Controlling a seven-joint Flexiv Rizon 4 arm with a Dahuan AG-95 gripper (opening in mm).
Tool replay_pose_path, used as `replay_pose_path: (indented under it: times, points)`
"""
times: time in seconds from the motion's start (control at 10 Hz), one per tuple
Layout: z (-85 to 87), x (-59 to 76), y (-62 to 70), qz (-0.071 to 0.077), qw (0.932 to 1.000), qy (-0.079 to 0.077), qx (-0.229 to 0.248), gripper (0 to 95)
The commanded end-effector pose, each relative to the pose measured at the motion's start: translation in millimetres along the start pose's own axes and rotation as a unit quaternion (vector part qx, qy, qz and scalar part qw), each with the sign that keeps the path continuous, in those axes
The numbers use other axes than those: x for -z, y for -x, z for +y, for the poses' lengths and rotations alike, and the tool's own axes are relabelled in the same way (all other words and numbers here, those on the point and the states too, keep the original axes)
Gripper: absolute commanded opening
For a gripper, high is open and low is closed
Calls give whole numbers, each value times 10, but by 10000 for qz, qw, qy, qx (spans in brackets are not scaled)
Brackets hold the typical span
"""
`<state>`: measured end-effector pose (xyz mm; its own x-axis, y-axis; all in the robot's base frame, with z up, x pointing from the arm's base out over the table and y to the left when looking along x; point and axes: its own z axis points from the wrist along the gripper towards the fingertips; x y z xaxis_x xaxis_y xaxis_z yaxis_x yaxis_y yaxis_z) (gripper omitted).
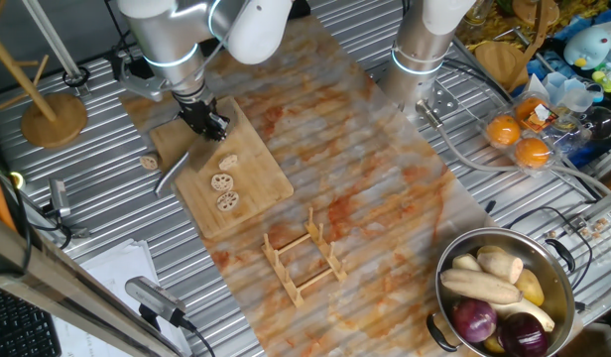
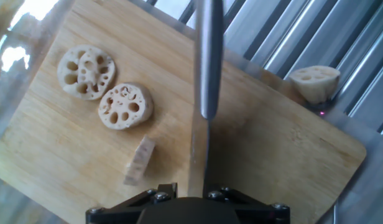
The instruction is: Slice the lotus root
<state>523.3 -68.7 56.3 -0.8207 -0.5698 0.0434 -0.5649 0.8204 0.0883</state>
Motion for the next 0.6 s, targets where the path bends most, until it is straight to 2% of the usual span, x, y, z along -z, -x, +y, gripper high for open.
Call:
replay_pose_path:
  times: [0.1, 0.2, 0.6]
  points:
    - [0, -14, 13, -7, 10000, -2, -5, 190]
    - [14, -25, 34, -23, 10000, 2, -46, 0]
    - [44, 1, 129, -59, 9998, 34, -188, 0]
